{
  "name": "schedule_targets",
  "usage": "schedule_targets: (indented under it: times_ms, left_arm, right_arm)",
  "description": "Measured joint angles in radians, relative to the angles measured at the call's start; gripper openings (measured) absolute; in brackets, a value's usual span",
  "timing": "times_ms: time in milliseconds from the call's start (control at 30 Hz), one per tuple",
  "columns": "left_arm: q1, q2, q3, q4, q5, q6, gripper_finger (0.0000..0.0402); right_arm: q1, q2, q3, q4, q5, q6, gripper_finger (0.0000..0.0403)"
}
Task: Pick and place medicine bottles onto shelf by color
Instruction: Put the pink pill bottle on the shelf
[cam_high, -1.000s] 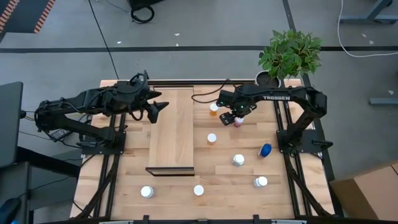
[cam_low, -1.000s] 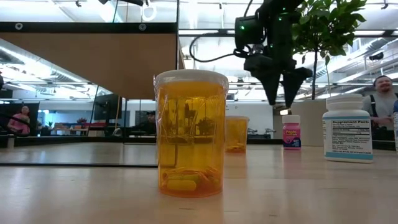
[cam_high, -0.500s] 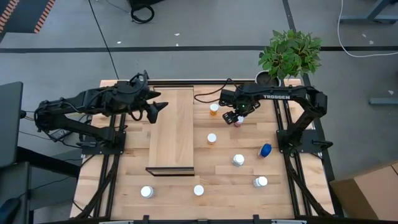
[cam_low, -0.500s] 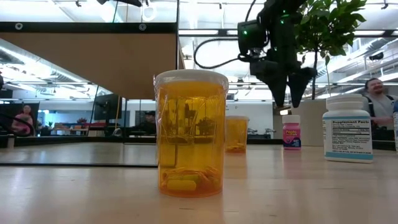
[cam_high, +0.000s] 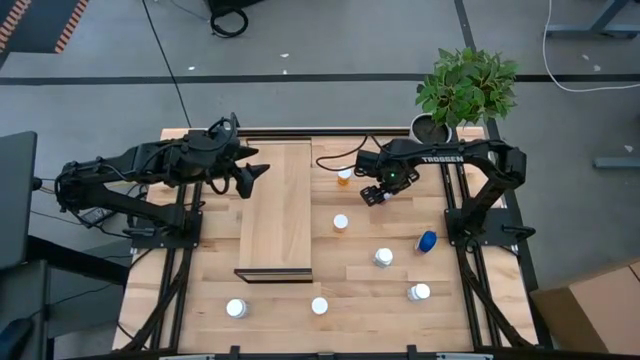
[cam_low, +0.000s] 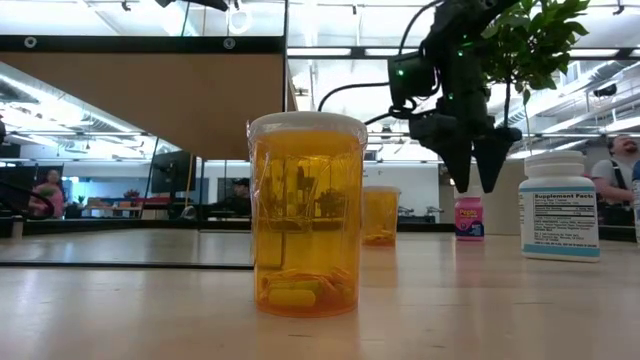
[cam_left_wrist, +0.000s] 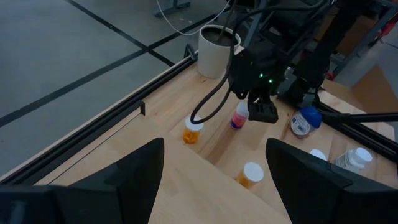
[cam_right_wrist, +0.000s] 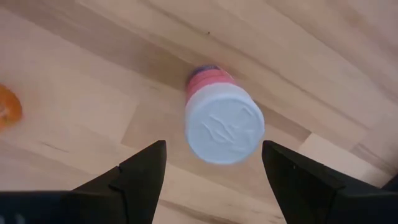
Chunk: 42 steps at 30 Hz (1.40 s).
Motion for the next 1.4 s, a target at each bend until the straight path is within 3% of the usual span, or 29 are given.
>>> schedule_targets:
  times_ms: [933,1400]
  left_arm:
    - [0.000,0.000,0.000,-0.026,0.000,-0.030,0.0286]
    - [0.000,0.001,0.000,-0.026,0.000,-0.055,0.0286]
  right_arm:
    - [0.000,0.000,-0.043,0.086,-0.035,0.001,0.0271]
    - [0.000,0.000,-0.043,0.085,-0.043,0.007,0.0231]
